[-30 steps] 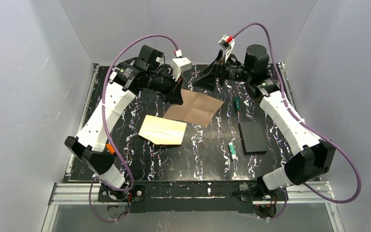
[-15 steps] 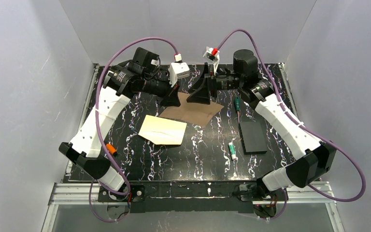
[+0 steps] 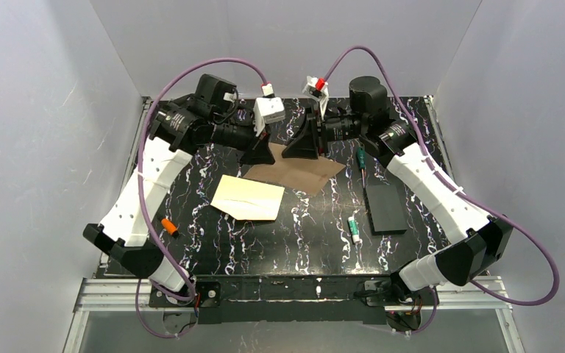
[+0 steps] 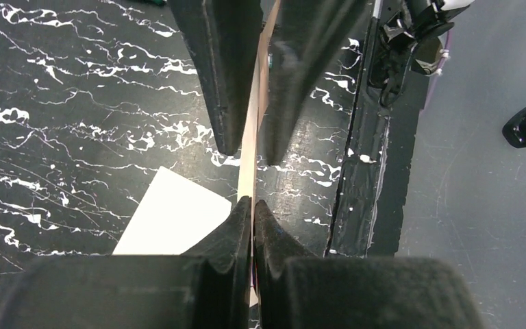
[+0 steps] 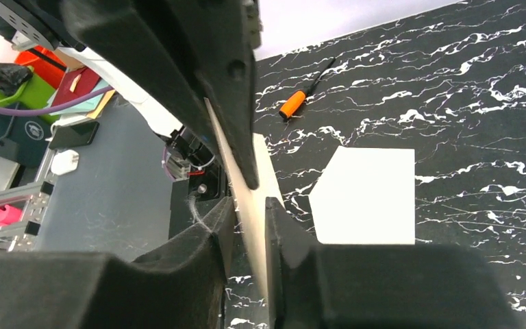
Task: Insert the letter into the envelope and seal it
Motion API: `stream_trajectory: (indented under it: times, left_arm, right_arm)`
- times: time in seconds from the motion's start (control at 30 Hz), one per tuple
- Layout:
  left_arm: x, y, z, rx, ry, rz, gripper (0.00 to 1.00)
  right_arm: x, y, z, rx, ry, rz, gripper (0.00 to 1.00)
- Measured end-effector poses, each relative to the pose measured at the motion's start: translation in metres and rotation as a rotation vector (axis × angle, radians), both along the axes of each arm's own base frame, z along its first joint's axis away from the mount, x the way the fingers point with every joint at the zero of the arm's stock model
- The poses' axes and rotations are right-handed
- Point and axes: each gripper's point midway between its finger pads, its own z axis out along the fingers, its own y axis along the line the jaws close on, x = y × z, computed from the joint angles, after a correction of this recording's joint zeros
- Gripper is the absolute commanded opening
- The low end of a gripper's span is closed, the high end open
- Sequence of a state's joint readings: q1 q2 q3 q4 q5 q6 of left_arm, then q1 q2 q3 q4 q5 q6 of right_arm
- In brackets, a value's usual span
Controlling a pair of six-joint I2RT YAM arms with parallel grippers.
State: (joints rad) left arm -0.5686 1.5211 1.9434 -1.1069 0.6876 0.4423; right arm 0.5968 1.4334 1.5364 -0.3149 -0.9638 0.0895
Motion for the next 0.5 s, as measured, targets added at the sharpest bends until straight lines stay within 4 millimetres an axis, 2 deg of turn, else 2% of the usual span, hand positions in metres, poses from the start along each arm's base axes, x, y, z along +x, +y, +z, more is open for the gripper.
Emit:
stream_trajectory:
  times: [0.03, 0.07, 0.1, 0.13, 0.17, 0.2, 0.27, 0.3, 0.5]
  left_arm:
    - [-0.003, 0.001, 0.003, -0.008, -0.005, -0.004, 0.00]
    - [-0.005, 0.001, 0.006, -0.016, -0.010, -0.008, 0.00]
    - [-0.007, 0.002, 0.009, -0.024, -0.016, -0.011, 0.00]
    - [-0.009, 0.003, 0.011, -0.027, -0.019, -0.012, 0.17]
    - [-0.010, 0.003, 0.012, -0.030, -0.023, -0.013, 0.43]
    - [-0.010, 0.003, 0.013, -0.033, -0.025, -0.011, 0.62]
    - [-0.010, 0.003, 0.016, -0.040, -0.026, 0.004, 0.92]
    - [-0.009, 0.003, 0.017, -0.044, -0.033, 0.009, 0.98]
    - [0.007, 0.015, 0.023, -0.115, -0.120, 0.219, 0.98]
  right_arm:
    - [0.000, 0.000, -0.001, -0.003, -0.003, 0.002, 0.06]
    - [0.000, 0.000, -0.001, -0.004, -0.006, 0.003, 0.01]
    - [-0.001, 0.000, -0.002, -0.006, 0.000, 0.003, 0.01]
    - [-0.001, 0.000, -0.002, -0.005, -0.001, 0.003, 0.01]
    - [-0.001, 0.000, 0.000, -0.003, -0.001, 0.001, 0.01]
    - [-0.002, 0.000, 0.001, 0.000, 0.000, -0.002, 0.01]
    - [0.001, 0.001, 0.007, 0.012, 0.001, -0.025, 0.01]
    - [0.003, 0.001, 0.011, 0.022, -0.004, -0.044, 0.01]
    - [0.021, -0.005, 0.058, 0.166, -0.063, -0.237, 0.01]
